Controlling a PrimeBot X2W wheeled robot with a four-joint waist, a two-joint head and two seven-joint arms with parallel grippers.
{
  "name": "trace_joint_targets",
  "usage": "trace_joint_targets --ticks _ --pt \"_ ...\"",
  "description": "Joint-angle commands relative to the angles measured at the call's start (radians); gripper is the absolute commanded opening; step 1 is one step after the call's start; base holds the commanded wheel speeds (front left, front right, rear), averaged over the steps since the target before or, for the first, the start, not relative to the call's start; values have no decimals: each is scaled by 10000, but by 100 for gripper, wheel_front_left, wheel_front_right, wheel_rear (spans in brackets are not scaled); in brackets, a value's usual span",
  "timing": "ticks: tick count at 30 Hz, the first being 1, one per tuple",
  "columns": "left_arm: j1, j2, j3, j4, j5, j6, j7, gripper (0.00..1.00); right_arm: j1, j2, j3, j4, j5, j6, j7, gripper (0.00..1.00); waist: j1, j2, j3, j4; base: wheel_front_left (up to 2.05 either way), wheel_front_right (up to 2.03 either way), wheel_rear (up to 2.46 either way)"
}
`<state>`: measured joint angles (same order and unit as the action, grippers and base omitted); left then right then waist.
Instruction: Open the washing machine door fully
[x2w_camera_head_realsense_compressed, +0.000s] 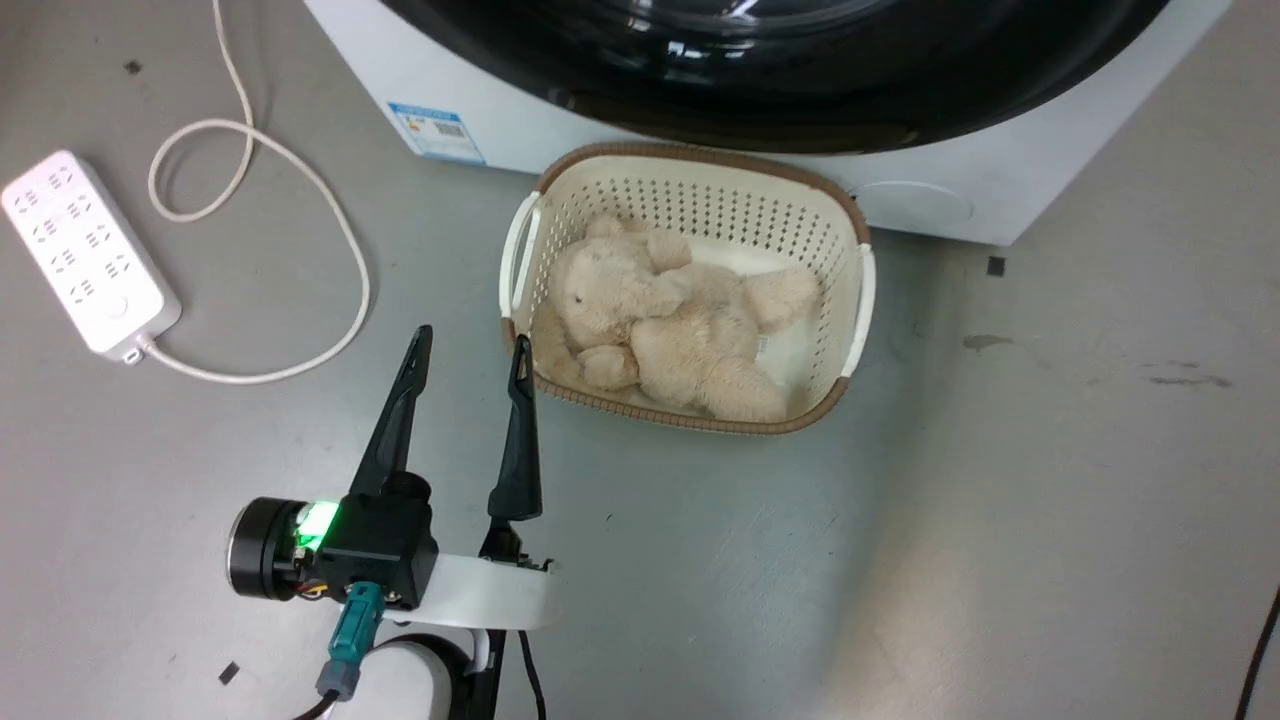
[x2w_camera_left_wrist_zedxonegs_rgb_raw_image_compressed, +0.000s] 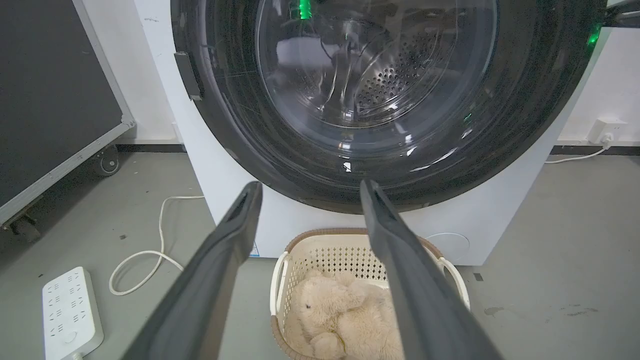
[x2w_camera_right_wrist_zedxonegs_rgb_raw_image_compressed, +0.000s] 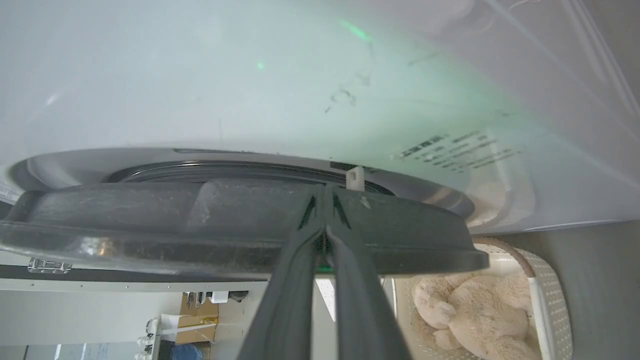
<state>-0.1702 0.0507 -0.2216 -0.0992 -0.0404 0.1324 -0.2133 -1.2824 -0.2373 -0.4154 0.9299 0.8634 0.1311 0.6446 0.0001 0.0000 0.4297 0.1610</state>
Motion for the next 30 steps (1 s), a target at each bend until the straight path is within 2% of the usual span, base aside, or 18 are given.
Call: trace_joint_targets --ticks 1,7,17,25,30 --pt "-209 4 -97 -74 -54 99 -119 100 -635 -161 -163 548 264 -2 238 0 -1 0 147 106 0 0 0" --pt "-319 2 -234 -198 -46 221 -245 100 -1649 -427 -430 1827 589 -3 1006 0 -1 0 365 230 0 0 0" --pt "-507 -1 -460 -321 -65 440 -453 100 -2518 -548 -537 2972 1062 -4 2125 0 -1 0 650 296 0 0 0" --pt "-292 17 -268 -186 -142 427 -485 100 -1440 -218 -253 2771 974 -4 2506 0 -1 0 131 -9 0 0 0" --pt "-45 38 -171 -2 -137 274 -485 100 -479 226 -6 2421 893 -4 2837 0 -1 0 -446 -214 0 0 0"
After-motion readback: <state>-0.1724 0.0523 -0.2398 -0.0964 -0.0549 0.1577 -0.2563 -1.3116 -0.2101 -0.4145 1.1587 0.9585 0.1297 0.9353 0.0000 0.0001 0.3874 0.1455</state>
